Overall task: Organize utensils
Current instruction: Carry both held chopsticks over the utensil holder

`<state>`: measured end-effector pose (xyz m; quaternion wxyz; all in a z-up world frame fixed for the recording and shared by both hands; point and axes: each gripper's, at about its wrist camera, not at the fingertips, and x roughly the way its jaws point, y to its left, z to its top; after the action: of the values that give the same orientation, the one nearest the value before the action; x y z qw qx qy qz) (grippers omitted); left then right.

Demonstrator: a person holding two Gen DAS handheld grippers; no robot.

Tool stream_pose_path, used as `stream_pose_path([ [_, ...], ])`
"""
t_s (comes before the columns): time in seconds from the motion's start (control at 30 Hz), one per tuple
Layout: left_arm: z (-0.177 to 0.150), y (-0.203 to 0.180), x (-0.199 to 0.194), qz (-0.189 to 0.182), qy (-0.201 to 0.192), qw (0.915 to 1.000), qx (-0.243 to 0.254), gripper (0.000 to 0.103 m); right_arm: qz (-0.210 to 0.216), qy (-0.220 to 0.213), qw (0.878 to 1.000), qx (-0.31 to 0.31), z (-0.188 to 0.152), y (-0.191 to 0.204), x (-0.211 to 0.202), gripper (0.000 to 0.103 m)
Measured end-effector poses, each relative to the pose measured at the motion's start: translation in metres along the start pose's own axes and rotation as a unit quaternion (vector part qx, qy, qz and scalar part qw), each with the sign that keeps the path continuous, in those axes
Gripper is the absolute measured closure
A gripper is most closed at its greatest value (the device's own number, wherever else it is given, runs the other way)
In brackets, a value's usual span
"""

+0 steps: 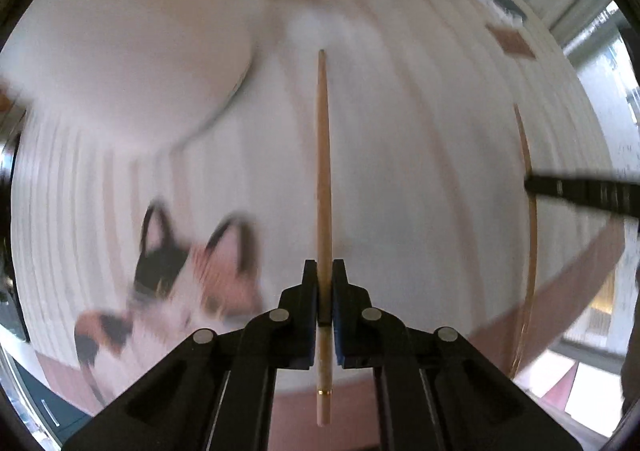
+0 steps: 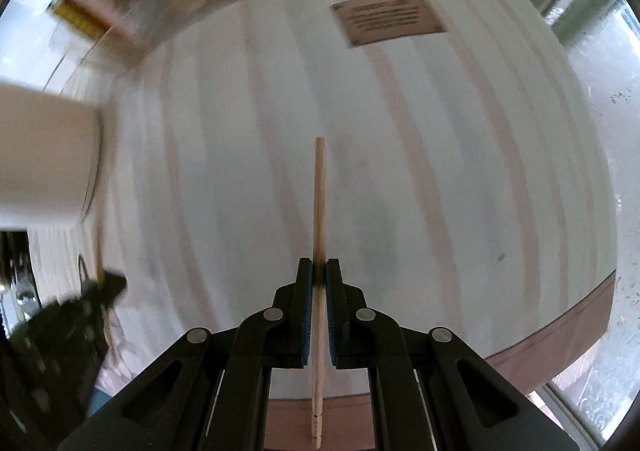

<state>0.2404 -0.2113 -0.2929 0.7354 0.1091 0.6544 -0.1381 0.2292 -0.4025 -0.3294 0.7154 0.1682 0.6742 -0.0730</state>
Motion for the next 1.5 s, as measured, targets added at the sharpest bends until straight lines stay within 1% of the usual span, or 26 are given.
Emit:
stream_pose_path([
  [0.07, -0.02, 0.022, -0.002, -0.005, 0.006, 0.9999, -0.015, 0.099, -0.001, 0.002, 1.0, -0.009, -0.009, 0.014, 0.003, 0.096],
  [0.13, -0.036, 0.041, -0.003, -0.002, 0.01, 0.9995, -0.031, 0.099, -0.002, 0.005, 1.0, -0.016, -0.016, 0.028, 0.005, 0.096],
  [0.27, -0.065, 0.093, -0.003, -0.007, 0.022, 0.9957, -0.089, 0.099, -0.012, 0.012, 0.999, -0.041, -0.035, 0.067, 0.012, 0.096],
  [0.33, -0.074, 0.114, 0.001, -0.018, 0.035, 0.9929, -0.113, 0.099, -0.016, 0.016, 0.998, -0.057, -0.043, 0.087, 0.018, 0.096],
  [0.37, -0.077, 0.127, 0.001, -0.046, 0.03, 0.99, -0.13, 0.094, -0.021, 0.019, 0.997, -0.066, -0.046, 0.098, 0.023, 0.096],
  [0.43, -0.073, 0.14, 0.005, -0.067, 0.034, 0.9866, -0.145, 0.094, -0.051, 0.014, 0.994, -0.093, -0.051, 0.12, 0.026, 0.096],
  [0.53, -0.061, 0.157, 0.004, -0.072, 0.033, 0.9863, -0.145, 0.094, -0.053, 0.034, 0.992, -0.106, -0.055, 0.135, 0.031, 0.093],
  [0.6, -0.05, 0.16, 0.005, -0.068, 0.03, 0.9867, -0.144, 0.094, -0.05, 0.047, 0.992, -0.108, -0.06, 0.14, 0.032, 0.085],
  [0.67, -0.042, 0.153, 0.005, -0.06, 0.028, 0.9879, -0.14, 0.094, -0.056, 0.052, 0.991, -0.106, -0.071, 0.142, 0.033, 0.077],
  [0.73, -0.03, 0.148, 0.006, -0.046, 0.025, 0.9899, -0.132, 0.094, -0.056, 0.055, 0.992, -0.102, -0.075, 0.139, 0.032, 0.075],
  [0.83, -0.01, 0.135, 0.008, -0.01, 0.028, 0.9938, -0.107, 0.094, -0.06, 0.05, 0.992, -0.101, -0.077, 0.14, 0.034, 0.075],
  [0.9, 0.007, 0.122, 0.011, 0.016, 0.028, 0.9955, -0.089, 0.094, -0.074, 0.044, 0.991, -0.106, -0.067, 0.145, 0.033, 0.076],
  [0.93, 0.012, 0.12, 0.012, 0.02, 0.026, 0.9954, -0.09, 0.098, -0.086, 0.04, 0.989, -0.11, -0.068, 0.149, 0.033, 0.078],
  [0.97, 0.016, 0.116, 0.013, 0.021, 0.024, 0.9952, -0.093, 0.098, -0.091, 0.028, 0.989, -0.115, -0.069, 0.157, 0.034, 0.088],
  [1.0, 0.02, 0.111, 0.015, 0.026, 0.022, 0.995, -0.094, 0.099, -0.095, 0.018, 0.989, -0.116, -0.068, 0.161, 0.034, 0.096],
  [1.03, 0.024, 0.108, 0.014, 0.033, 0.017, 0.9947, -0.096, 0.099, -0.096, 0.013, 0.989, -0.113, -0.07, 0.169, 0.034, 0.096],
  [1.1, 0.024, 0.106, 0.006, 0.038, -0.003, 0.994, -0.102, 0.099, -0.083, 0.003, 0.991, -0.1, -0.069, 0.179, 0.035, 0.096],
  [1.17, 0.015, 0.112, -0.011, 0.044, -0.025, 0.9927, -0.11, 0.099, -0.078, -0.019, 0.992, -0.092, -0.074, 0.178, 0.026, 0.096],
  [1.2, 0.005, 0.113, -0.022, 0.046, -0.038, 0.9916, -0.115, 0.099, -0.073, -0.032, 0.993, -0.089, -0.076, 0.173, 0.015, 0.096],
  [1.27, -0.006, 0.113, -0.043, 0.046, -0.06, 0.989, -0.127, 0.099, -0.054, -0.057, 0.994, -0.08, -0.076, 0.172, -0.002, 0.096],
  [1.3, -0.026, 0.123, -0.055, 0.041, -0.072, 0.9872, -0.136, 0.099, -0.046, -0.07, 0.994, -0.076, -0.076, 0.172, -0.011, 0.096],
  [1.37, -0.035, 0.127, -0.074, 0.034, -0.093, 0.9824, -0.159, 0.099, -0.032, -0.096, 0.992, -0.069, -0.076, 0.171, -0.029, 0.096],
  [1.4, -0.037, 0.127, -0.083, 0.033, -0.105, 0.9793, -0.17, 0.099, -0.028, -0.108, 0.991, -0.068, -0.073, 0.164, -0.043, 0.096],
  [1.43, -0.038, 0.13, -0.093, 0.032, -0.12, 0.9759, -0.18, 0.099, -0.023, -0.125, 0.99, -0.066, -0.072, 0.166, -0.054, 0.096],
  [1.47, -0.035, 0.136, -0.103, 0.032, -0.133, 0.9731, -0.185, 0.099, -0.019, -0.135, 0.989, -0.065, -0.076, 0.16, -0.062, 0.096],
  [1.5, -0.04, 0.145, -0.111, 0.033, -0.142, 0.9715, -0.187, 0.099, -0.016, -0.144, 0.987, -0.065, -0.075, 0.154, -0.072, 0.096],
])
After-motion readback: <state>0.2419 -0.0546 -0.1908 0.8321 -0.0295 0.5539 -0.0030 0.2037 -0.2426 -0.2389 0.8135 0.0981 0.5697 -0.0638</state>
